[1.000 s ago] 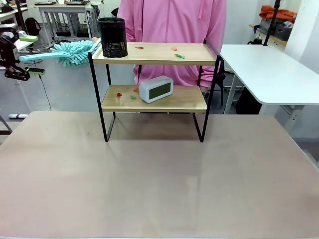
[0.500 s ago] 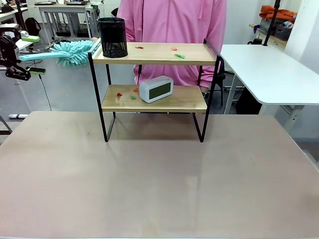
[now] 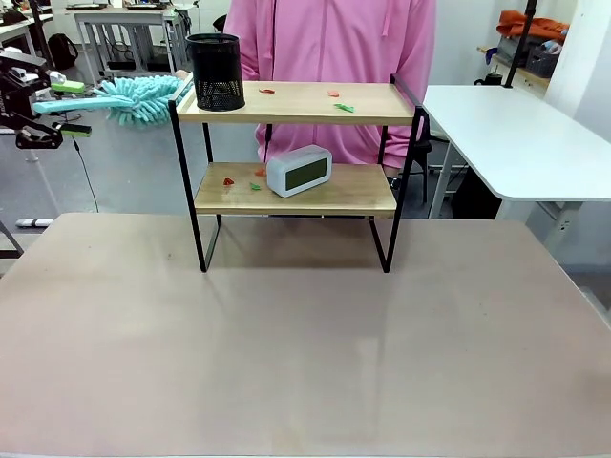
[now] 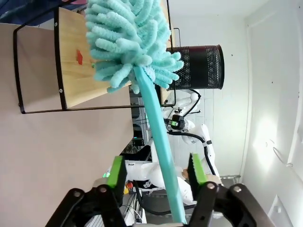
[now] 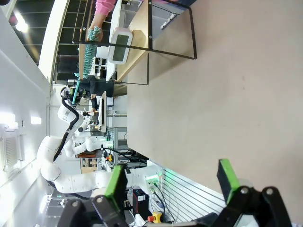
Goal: Clean the shelf.
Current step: Pick up the Duster from the human.
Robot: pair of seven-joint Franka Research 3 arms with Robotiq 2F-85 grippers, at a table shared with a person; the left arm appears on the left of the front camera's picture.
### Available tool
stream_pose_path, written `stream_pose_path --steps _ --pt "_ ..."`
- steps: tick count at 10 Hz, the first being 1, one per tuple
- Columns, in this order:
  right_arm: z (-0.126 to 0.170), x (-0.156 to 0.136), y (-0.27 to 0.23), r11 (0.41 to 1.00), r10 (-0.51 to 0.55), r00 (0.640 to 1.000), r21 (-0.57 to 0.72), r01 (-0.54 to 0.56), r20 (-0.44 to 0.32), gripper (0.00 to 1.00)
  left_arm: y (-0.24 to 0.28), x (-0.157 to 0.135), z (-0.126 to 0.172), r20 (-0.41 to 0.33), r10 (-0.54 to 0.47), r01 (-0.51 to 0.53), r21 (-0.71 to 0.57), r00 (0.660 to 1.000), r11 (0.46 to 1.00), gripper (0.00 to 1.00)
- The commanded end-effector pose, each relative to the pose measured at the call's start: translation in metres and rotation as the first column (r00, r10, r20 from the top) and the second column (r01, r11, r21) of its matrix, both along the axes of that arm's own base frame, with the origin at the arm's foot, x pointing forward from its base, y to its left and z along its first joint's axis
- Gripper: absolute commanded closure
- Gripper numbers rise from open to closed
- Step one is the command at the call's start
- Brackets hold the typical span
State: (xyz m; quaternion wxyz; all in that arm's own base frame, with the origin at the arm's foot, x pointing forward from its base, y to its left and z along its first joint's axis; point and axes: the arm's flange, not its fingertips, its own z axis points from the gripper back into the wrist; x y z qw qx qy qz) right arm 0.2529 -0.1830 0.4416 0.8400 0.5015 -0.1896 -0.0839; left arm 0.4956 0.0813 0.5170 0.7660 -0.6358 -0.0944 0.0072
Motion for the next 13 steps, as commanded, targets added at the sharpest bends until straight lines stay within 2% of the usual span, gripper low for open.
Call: stream_pose_path --steps 1,2,4,10,12,13 --pt "0.001 0.002 0.001 1.0 0.001 0.999 0.01 -0.002 0.037 0.0 -0.007 -0.005 0.003 -0.004 0.022 -0.022 -0.016 1.0 1.0 1.0" --pt "0.001 0.002 0.001 1.0 0.001 0.999 0.01 -0.002 0.037 0.0 -0.007 -0.005 0.003 -0.004 0.022 -0.022 -0.02 1.0 1.0 0.84" --pt "0.001 0.002 0.001 1.0 0.001 0.999 0.01 -0.002 0.037 0.0 -0.007 -0.006 0.002 -0.001 0.019 -0.019 -0.026 1.0 0.999 1.0" --pt "0.001 0.002 0.001 1.0 0.001 0.999 0.01 -0.002 0.037 0.0 -0.005 -0.011 0.0 0.009 0.012 -0.012 -0.004 1.0 1.0 1.0" --pt "0.001 0.002 0.001 1.0 0.001 0.999 0.01 -0.002 0.037 0.0 0.012 -0.033 0.001 0.033 0.005 -0.006 0.032 0.999 0.999 1.0" --pt "0.001 0.002 0.001 1.0 0.001 0.999 0.01 -0.002 0.037 0.0 0.028 -0.062 0.005 0.083 0.016 -0.025 0.114 0.996 0.993 1.0"
